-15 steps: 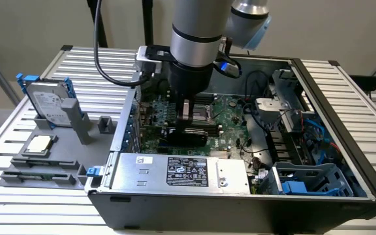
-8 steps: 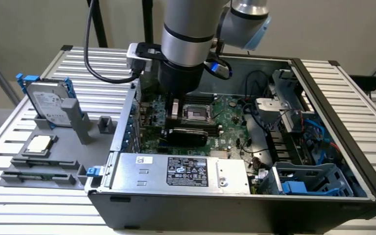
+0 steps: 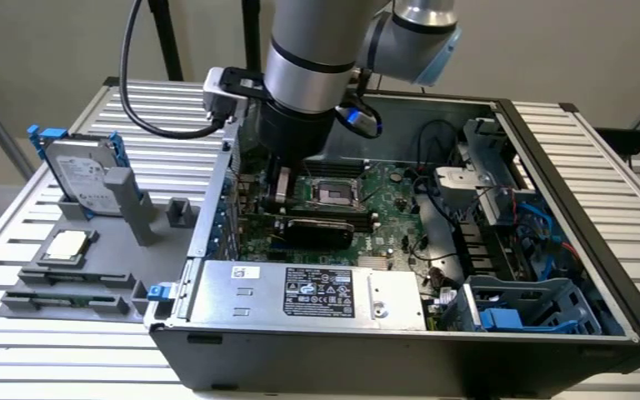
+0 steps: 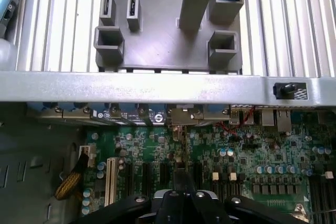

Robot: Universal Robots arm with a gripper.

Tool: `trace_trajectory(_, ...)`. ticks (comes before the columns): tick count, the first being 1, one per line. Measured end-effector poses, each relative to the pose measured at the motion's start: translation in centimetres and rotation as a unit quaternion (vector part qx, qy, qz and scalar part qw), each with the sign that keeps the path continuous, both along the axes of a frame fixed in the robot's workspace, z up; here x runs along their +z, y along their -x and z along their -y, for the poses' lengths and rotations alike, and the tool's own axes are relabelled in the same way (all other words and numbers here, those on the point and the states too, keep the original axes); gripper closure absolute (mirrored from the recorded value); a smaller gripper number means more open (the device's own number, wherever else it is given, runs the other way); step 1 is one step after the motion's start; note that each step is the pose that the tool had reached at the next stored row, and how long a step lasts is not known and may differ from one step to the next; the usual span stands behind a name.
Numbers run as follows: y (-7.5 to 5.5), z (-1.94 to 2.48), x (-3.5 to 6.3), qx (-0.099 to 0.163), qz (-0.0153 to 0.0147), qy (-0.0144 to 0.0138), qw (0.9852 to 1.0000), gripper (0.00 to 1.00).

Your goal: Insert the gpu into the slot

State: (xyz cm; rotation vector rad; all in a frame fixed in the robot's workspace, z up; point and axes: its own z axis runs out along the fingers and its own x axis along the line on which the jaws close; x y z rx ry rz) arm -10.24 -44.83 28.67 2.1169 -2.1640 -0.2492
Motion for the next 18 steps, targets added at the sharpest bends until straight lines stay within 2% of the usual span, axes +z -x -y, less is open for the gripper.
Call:
trace_trajectory(2,0.0,0.0,0.18,0.0,-0.003,-0.0001,1.0,0.89)
trace_trajectory(6,0.1,0.0,1.07,0.002,-0.0057,-0.0001,1.0,0.89)
trace_trajectory(9,0.1,-0.01,1.25,0.004,-0.0101,0.0,0.9999,0.89)
trace_trajectory(15,0.2,-0.03,1.37,0.013,-0.025,0.0026,0.9996,0.89)
trace_trajectory(18,0.2,-0.06,1.56,0.016,-0.0326,0.0029,0.9993,0.89)
